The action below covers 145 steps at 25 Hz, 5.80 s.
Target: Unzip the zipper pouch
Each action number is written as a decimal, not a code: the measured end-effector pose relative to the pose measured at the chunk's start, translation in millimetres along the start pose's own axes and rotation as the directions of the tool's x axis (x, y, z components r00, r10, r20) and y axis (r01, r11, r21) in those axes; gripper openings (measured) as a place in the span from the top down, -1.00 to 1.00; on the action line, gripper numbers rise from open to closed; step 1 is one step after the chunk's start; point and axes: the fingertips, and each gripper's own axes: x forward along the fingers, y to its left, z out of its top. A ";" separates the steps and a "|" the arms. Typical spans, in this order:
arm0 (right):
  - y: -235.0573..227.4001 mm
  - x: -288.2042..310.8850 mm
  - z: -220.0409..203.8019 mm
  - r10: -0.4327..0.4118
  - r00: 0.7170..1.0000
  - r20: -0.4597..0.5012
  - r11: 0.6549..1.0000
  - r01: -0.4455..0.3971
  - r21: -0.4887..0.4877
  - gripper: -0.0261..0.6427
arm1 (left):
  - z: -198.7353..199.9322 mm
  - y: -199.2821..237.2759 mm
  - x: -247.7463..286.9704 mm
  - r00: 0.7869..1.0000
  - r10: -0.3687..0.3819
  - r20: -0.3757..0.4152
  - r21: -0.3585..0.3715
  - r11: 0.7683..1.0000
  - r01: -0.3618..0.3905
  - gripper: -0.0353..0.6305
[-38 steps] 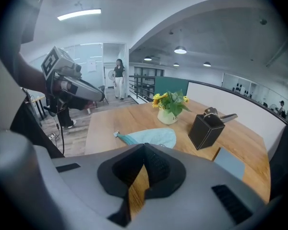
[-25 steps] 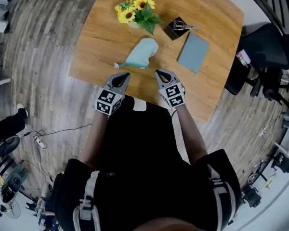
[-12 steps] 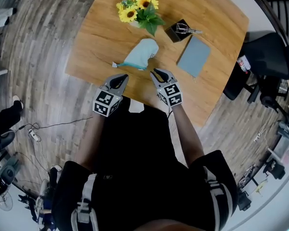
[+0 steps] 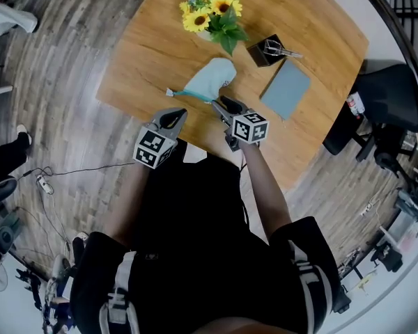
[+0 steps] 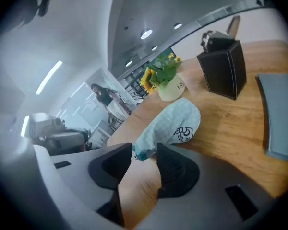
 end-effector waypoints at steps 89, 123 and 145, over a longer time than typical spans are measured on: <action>132.0 -35.2 70.3 0.247 0.811 0.531 0.797 -0.481 0.365 0.77 | 53.2 -36.4 -41.8 0.941 -0.284 0.184 0.199 0.948 0.247 0.82; 133.0 -33.7 59.7 0.217 0.818 0.532 0.801 -0.461 0.382 0.76 | 49.0 -33.2 -42.9 0.968 -0.165 0.186 0.265 0.958 0.113 0.88; 131.3 -39.5 53.9 0.200 0.826 0.527 0.812 -0.441 0.382 0.78 | 41.8 -24.4 -39.8 0.977 -0.126 0.171 0.248 0.965 0.081 0.88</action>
